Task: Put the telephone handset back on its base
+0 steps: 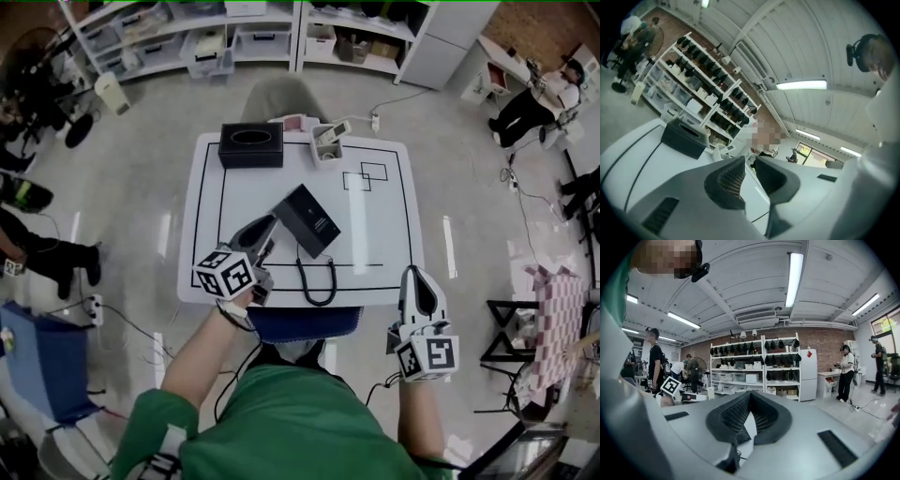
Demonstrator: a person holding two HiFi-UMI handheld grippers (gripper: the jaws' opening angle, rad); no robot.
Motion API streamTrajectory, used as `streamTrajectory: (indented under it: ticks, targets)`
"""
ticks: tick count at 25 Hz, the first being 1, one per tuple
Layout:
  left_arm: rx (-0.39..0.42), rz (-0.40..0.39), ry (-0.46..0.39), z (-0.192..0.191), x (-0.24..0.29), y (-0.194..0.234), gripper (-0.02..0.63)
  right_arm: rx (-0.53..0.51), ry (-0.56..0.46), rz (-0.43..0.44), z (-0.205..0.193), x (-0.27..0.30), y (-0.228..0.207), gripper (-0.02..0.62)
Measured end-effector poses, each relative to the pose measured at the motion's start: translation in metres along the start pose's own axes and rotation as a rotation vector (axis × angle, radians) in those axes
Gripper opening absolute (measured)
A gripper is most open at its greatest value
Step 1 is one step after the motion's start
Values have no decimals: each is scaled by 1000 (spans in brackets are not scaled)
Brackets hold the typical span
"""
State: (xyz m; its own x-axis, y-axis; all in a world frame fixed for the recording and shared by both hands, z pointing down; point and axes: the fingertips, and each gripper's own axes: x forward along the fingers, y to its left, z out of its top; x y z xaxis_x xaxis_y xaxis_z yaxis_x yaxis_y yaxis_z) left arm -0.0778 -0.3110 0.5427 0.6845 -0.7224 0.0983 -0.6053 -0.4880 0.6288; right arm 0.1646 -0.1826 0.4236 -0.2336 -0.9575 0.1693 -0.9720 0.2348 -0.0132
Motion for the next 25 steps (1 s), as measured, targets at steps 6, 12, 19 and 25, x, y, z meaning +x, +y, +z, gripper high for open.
streamTrajectory:
  ticks: [6,12,19,25]
  targets:
    - [336,19,-54,52,-21,-65,84,1,-103,23,37,2,-16,20]
    - [554,67,-85,85,-45,-116,84,11,-195,71,72,-1,-11,20]
    - [676,74,-135,101,-67,-160,84,-28,-253,115,96,-4,2,20]
    - [651,56,-180,105,-81,-174,84,-92,-277,130,112,-13,12,20]
